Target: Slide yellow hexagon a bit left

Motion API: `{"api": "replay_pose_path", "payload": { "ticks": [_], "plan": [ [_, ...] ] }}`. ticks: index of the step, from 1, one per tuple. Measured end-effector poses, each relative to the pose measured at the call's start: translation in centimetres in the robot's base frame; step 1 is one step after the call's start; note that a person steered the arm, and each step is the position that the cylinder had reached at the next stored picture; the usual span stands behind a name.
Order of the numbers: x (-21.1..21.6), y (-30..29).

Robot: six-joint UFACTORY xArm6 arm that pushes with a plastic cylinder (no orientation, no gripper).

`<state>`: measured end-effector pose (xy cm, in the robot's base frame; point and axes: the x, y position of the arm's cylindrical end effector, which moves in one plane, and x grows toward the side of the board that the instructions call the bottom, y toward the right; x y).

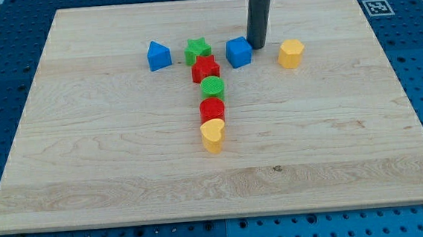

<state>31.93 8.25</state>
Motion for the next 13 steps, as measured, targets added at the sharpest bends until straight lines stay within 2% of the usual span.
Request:
{"api": "replay_pose_path", "payload": {
  "ticks": [1, 2, 3, 4, 5, 6, 7, 13],
  "plan": [
    [-1.6, 0.7],
    [-0.9, 6.3],
    [2.0, 11.5],
    [7.3, 12.5],
    [9.2, 12.4],
    [9.1, 11.5],
    [8.4, 8.0],
    [7.0, 6.6]
  ]
}}
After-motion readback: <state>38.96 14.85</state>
